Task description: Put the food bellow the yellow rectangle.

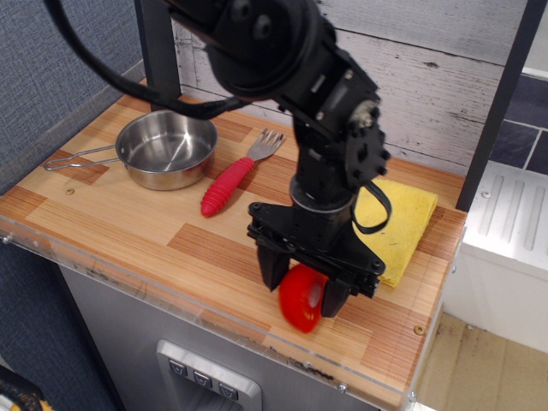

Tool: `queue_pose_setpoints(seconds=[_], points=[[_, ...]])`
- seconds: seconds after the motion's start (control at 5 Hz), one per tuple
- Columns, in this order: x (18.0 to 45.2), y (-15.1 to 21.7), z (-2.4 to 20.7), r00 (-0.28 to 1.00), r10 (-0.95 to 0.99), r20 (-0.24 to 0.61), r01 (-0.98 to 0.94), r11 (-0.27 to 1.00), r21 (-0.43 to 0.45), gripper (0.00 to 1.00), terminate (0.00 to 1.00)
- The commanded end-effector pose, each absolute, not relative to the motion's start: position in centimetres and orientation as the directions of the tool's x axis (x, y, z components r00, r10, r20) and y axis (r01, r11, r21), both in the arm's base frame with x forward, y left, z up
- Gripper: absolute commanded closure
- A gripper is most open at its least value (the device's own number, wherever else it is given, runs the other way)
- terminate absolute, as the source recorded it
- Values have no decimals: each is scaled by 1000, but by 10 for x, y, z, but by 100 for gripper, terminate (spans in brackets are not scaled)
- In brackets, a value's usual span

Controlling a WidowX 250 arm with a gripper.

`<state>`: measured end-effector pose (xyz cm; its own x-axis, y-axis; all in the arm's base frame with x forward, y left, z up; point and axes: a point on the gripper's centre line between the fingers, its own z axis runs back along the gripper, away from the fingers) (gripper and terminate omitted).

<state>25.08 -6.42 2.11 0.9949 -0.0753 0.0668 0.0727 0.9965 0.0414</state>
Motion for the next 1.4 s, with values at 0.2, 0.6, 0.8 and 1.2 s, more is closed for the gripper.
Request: queue_pose_setpoints(seconds=[0.2,0.6,0.8,1.2], points=[[265,-37,100,977,-42,211,58,996,-73,0,0],[278,-17,144,970,-53,237,64,997,-41,0,0],[285,-7,129,977,-90,192,89,996,15,0,0],[290,7,117,978,-101,182,101,995,5,0,0]])
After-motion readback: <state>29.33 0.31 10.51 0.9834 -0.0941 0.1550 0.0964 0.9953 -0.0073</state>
